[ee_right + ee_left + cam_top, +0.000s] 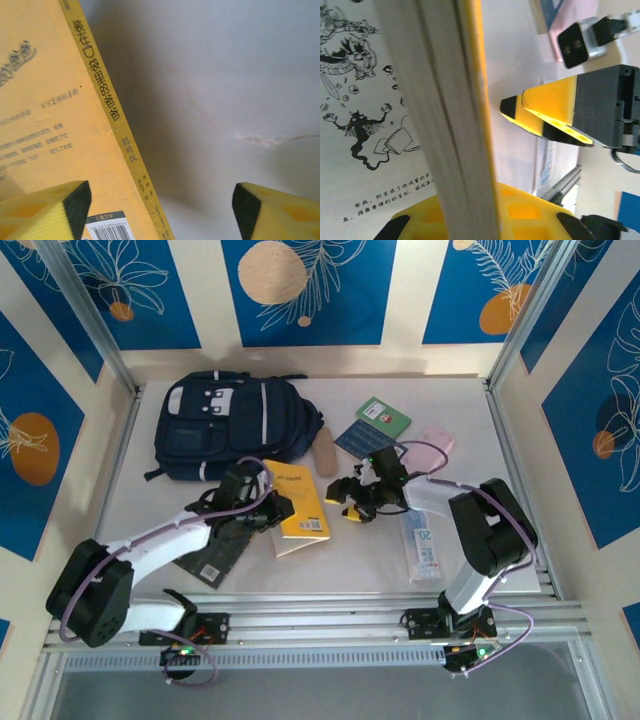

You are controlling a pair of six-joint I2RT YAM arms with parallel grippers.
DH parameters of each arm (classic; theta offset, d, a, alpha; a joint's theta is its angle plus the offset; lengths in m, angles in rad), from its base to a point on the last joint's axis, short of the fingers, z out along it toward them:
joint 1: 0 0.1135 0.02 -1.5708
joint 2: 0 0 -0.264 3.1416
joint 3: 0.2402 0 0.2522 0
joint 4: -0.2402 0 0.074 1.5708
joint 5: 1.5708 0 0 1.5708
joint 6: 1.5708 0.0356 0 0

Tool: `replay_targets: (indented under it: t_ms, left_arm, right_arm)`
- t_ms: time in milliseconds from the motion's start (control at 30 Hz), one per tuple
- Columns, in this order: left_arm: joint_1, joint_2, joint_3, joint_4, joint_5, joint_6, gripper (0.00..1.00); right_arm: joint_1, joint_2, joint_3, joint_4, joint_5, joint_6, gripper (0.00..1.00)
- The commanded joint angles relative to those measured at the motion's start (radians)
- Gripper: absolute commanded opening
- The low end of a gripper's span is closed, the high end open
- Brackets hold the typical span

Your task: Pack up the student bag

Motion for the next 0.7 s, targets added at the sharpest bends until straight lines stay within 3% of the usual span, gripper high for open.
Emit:
replay_targets:
  t_ms: [0,233,400,500,667]
  left_arm:
    - [0.003,-0.041,0.022,0.117,0.052,-0.035,0.0]
    - [-0.003,-0.028,0.018,0.204,0.113,-0.052,0.0]
    - [-0.014,-0.018,0.005,0.228,0.132,-0.053,0.0]
    - [-0.019,-0.01,0.001,0.242,0.144,-0.053,0.0]
    - [-0.02,-0.007,0.008,0.19,0.134,-0.017,0.0]
  right_arm:
    - [-0.003,-0.002,-0.059,0.248,-0.238,0.137,0.8]
    - [0.022,0.047,-0.066,0.446,-0.349,0.221,0.79]
    - [0.044,0.1,-0.063,0.576,-0.374,0.298,0.7]
    - [0.056,0.125,-0.066,0.652,-0.38,0.339,0.6]
    - [0.042,0.104,-0.095,0.685,-0.342,0.357,0.26]
